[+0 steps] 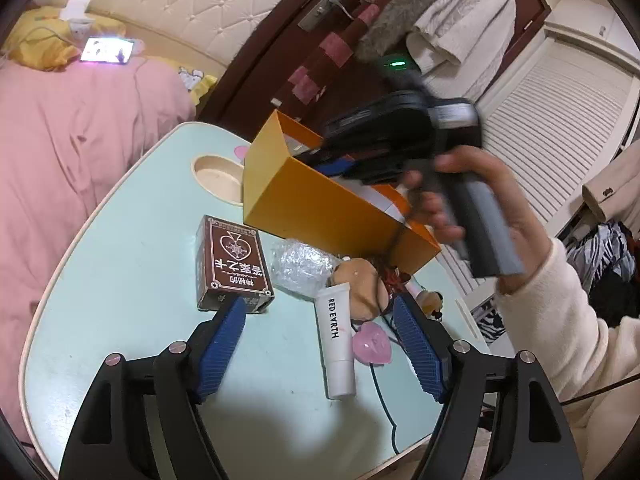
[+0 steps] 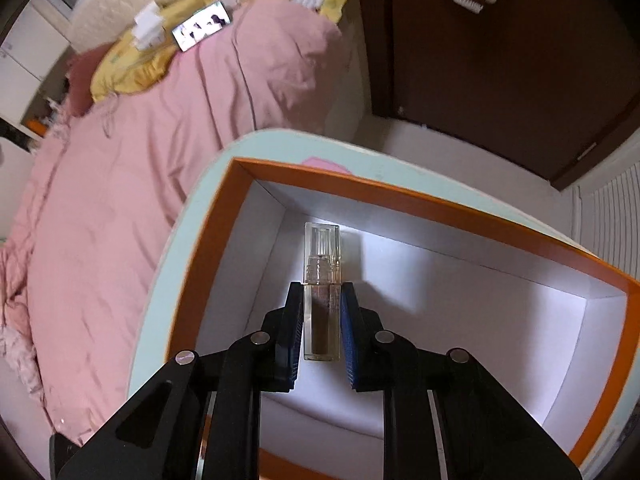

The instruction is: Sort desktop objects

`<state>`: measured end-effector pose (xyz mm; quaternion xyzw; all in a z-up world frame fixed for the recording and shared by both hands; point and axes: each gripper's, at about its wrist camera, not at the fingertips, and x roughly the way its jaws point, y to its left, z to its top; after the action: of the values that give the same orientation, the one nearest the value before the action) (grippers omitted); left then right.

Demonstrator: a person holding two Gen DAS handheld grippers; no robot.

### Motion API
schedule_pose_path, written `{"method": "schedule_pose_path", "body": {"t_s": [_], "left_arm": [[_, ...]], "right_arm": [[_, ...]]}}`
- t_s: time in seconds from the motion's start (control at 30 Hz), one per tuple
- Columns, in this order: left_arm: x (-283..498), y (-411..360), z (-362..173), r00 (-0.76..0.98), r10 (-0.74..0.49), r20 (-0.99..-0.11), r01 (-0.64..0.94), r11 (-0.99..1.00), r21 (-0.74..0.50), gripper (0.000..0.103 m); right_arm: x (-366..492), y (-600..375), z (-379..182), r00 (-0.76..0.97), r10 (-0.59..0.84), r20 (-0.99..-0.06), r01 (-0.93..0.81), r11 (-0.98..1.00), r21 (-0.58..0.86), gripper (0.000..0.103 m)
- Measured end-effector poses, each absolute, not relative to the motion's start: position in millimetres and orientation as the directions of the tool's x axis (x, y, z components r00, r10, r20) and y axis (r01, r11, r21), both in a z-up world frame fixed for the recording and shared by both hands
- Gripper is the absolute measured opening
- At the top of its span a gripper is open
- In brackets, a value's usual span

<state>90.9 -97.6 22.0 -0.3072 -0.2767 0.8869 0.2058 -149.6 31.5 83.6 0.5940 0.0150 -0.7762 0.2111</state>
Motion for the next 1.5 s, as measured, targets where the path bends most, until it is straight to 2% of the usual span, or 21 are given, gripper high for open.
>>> {"method": "schedule_pose_path", "body": {"t_s": [0.1,0.2,0.4,0.7,0.93,1.03,1.17,1.2,1.23,1.3,1.37,1.5], "left_arm": [[91.7,-97.9,23.0,-0.735,0.522,-0.432,-0.189,-0.77,-0.609,0.075],[94.1,-99.3,23.1,-0.747,0.504,-0.433,-0.177,-0.779,-0.602,0.082],[95.5,-97.0,24.1,-0.757,0.479,-0.445,-0.165,-0.798,-0.579,0.084],[97.7,-81.3,27.3,-0.746,0.455,-0.487,-0.171,-0.837,-0.52,0.084],[99.7,-69.6,25.0,-0.725,0.426,-0.541,-0.15,-0.864,-0.48,0.084],[104.3,-67.2,28.7,-0.737,0.399,-0.545,-0.142,-0.88,-0.453,0.084],[110.1,-61.1,35.9,-0.754,0.344,-0.559,-0.126,-0.912,-0.391,0.084],[112.0,-58.6,37.8,-0.757,0.324,-0.566,-0.122,-0.923,-0.366,0.085],[114.4,-55.5,39.5,-0.762,0.301,-0.573,-0.116,-0.934,-0.337,0.085],[119.1,-49.2,41.9,-0.768,0.257,-0.586,-0.107,-0.954,-0.279,0.086],[122.5,-44.8,42.0,-0.769,0.227,-0.597,-0.101,-0.966,-0.237,0.088],[126.2,-38.3,38.7,-0.76,0.184,-0.623,-0.094,-0.98,-0.174,0.089]], "right_arm": [[-137.9,43.8,99.5,-0.244,-0.369,-0.897,0.358,-0.894,0.27,0.019],[-111.4,71.0,129.5,-0.316,-0.462,-0.829,0.369,-0.864,0.342,0.019],[-44.7,132.8,165.5,-0.395,-0.552,-0.734,0.395,-0.824,0.407,0.019],[27.9,186.2,97.9,-0.363,-0.449,-0.816,0.277,-0.889,0.366,0.019],[38.7,182.2,72.4,-0.374,-0.398,-0.838,0.314,-0.904,0.289,0.02],[40.6,180.6,74.1,-0.413,-0.401,-0.818,0.335,-0.902,0.274,0.029],[53.8,187.7,84.9,-0.527,-0.407,-0.746,0.345,-0.905,0.249,0.032],[59.0,189.6,87.0,-0.553,-0.411,-0.725,0.354,-0.903,0.242,0.04],[66.4,191.7,88.7,-0.583,-0.406,-0.704,0.358,-0.906,0.227,0.061],[81.1,195.8,91.6,-0.638,-0.396,-0.66,0.363,-0.911,0.195,0.08],[94.4,197.6,90.2,-0.673,-0.381,-0.634,0.364,-0.917,0.163,0.08],[111.1,201.1,78.7,-0.69,-0.326,-0.647,0.33,-0.936,0.12,0.08]]}}
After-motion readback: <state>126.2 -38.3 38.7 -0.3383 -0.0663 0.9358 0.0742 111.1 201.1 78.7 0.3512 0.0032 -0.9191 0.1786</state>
